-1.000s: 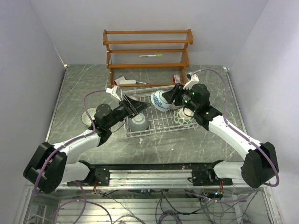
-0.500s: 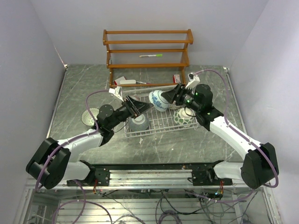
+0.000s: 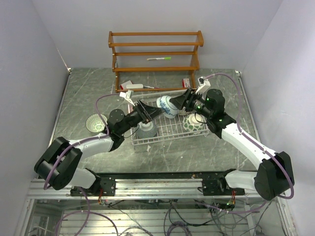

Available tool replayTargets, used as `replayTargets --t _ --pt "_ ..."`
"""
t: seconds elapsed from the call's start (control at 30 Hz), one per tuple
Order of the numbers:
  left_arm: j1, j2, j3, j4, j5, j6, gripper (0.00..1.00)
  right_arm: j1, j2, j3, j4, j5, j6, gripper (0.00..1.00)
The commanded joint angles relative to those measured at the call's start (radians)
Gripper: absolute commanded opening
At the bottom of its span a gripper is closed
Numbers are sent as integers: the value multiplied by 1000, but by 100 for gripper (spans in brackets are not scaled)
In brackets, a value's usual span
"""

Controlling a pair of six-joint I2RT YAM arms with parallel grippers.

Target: Unload the bowls from the dish rack

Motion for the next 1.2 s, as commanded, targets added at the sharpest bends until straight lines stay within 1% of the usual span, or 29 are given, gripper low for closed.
replayTargets --t 0.0,0.23,0.4,0.5,0.67,0.7,0.87,1.03,1.07,1.17 --pt "-21 17 50 85 -40 42 73 -7 -41 -2 68 -14 12 0" --pt "-36 75 51 168 -57 16 69 -7 -38 -29 93 -26 27 0" --pt "-44 122 63 221 -55 -16 59 -7 -40 -40 101 -29 32 0" --pt "-48 148 72 251 -53 -35 45 -8 -41 -47 106 -32 34 0" --pt "-55 189 85 320 -39 -61 10 -8 -43 -57 111 -32 35 0" --pt "-54 196 87 336 -35 -65 8 -9 -43 -60 113 -33 35 0" --pt "-57 209 94 354 -23 -73 7 -8 -45 -66 107 -21 29 0" --pt "-57 181 102 288 -20 -36 7 -14 -63 -68 78 13 11 0" --pt "-57 169 108 257 -17 -24 7 -18 -68 -66 65 24 6 2" --pt "-58 114 142 116 -12 49 7 -23 -97 -64 26 76 -14 16"
